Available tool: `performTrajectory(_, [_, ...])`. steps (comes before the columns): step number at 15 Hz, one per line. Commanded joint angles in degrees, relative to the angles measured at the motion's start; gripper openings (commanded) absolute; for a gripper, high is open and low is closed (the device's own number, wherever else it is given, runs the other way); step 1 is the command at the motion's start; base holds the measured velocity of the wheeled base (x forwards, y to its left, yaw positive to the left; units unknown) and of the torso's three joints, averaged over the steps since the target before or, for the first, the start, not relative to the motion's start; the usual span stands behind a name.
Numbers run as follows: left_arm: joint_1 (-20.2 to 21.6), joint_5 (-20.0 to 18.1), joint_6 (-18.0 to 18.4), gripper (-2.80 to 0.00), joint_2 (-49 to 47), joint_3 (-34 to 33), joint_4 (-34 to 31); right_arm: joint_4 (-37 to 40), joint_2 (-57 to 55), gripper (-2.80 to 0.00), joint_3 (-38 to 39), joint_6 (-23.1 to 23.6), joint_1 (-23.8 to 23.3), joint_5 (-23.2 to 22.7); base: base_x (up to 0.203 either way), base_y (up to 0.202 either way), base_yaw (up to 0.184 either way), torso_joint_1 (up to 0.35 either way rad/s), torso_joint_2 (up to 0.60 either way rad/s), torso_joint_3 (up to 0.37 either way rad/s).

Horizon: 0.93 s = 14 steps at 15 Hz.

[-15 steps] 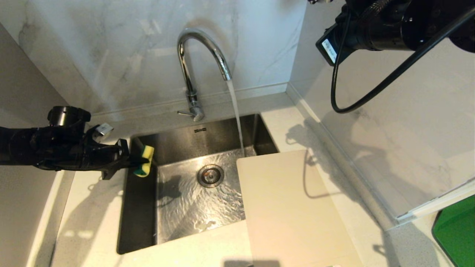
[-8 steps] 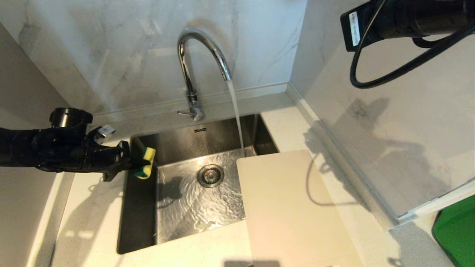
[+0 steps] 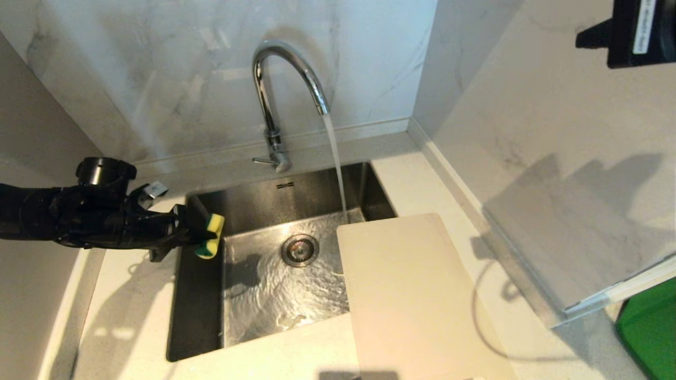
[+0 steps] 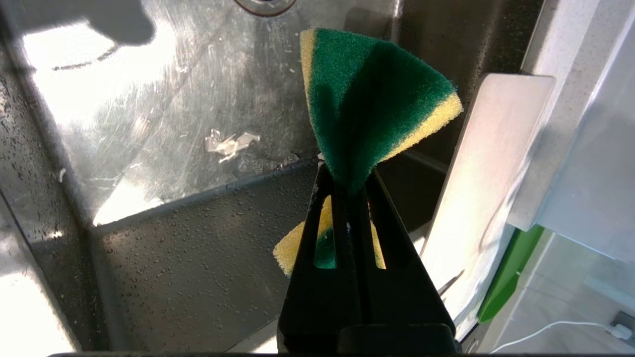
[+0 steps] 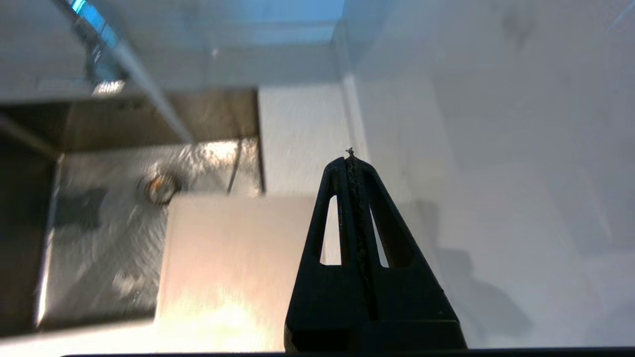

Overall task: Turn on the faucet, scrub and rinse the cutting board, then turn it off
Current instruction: Put down the cleaning cloth

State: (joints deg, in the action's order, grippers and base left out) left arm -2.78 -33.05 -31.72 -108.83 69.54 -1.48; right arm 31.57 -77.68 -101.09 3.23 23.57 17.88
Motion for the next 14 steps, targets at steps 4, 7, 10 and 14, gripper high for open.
performTrajectory(4, [-0.4, -0.2, -0.1, -2.80, -0.6, -0.4, 0.0, 0.2, 17.2, -2.80, 17.5, -0.4, 4.1, -2.7, 0.000, 0.000, 0.000, 0.000, 0.00, 0.000])
performTrajectory(7, [-0.4, -0.2, -0.1, -2.80, -0.8, -0.5, 0.0, 0.3, 27.2, -2.80, 26.4, -0.4, 4.3, -4.6, 0.000, 0.000, 0.000, 0.000, 0.00, 0.000])
performTrajectory(10, [-0.5, -0.2, -0.1, -2.80, -2.1, -0.4, 0.2, 0.4, 36.0, -2.80, 35.1, -1.7, 2.7, -5.0, 0.000, 0.000, 0.000, 0.000, 0.00, 0.000])
performTrajectory(14, [-0.7, -0.2, -0.1, -2.80, -2.2, -0.5, 0.1, 0.6, 37.7, -2.80, 37.6, -7.3, 1.2, -5.3, 0.000, 0.000, 0.000, 0.000, 0.00, 0.000])
